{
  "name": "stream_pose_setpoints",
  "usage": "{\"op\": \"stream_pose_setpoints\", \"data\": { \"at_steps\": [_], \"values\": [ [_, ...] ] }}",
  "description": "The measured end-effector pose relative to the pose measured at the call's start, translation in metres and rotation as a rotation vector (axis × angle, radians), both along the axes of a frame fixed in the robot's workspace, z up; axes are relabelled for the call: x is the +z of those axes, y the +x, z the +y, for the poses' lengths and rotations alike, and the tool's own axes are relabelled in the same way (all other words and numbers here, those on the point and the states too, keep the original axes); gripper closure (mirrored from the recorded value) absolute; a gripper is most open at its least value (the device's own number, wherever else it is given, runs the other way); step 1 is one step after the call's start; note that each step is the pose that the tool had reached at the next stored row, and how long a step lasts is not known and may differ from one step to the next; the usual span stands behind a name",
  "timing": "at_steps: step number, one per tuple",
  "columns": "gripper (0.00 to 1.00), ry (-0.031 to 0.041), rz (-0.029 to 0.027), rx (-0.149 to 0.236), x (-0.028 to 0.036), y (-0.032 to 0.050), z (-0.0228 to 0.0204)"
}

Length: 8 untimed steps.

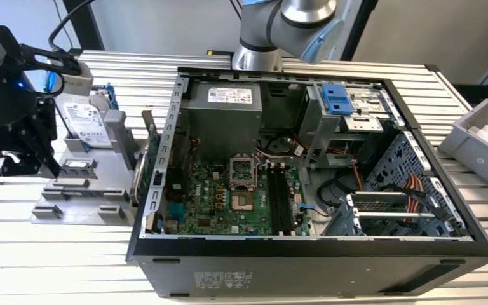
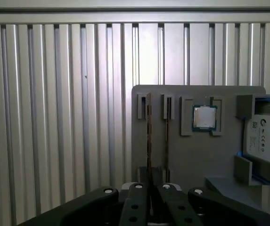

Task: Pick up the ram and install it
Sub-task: 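Pick up the ram and move it above insertion slot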

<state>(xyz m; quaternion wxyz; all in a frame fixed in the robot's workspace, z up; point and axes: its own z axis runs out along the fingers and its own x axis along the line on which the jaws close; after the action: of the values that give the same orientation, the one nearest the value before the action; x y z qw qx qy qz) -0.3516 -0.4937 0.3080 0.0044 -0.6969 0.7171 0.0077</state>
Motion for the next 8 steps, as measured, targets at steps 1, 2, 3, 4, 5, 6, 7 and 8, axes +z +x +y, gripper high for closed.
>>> {"op": "stream_pose_setpoints", "data": {
  "at_steps": [1,2,3,4,5,6,7,8],
  "values": [
    [1.00,0.0000,0.0000,0.000,0.0013,0.0001,-0.0001],
    [1.00,0.0000,0.0001,0.000,0.0028,0.0001,-0.0001],
    [1.00,0.0000,0.0000,0.000,0.0040,0.0001,-0.0001],
    [1.00,-0.0001,0.0001,0.000,0.0053,0.0001,-0.0001],
    [1.00,0.0000,0.0000,0.000,0.0069,0.0001,-0.0001],
    [1.00,0.0000,0.0000,0.000,0.0086,0.0001,-0.0001],
    [1.00,0.0000,0.0000,0.000,0.0100,0.0001,0.0000],
    [1.00,0.0000,0.0000,0.000,0.0117,0.0000,-0.0001]
  ]
}}
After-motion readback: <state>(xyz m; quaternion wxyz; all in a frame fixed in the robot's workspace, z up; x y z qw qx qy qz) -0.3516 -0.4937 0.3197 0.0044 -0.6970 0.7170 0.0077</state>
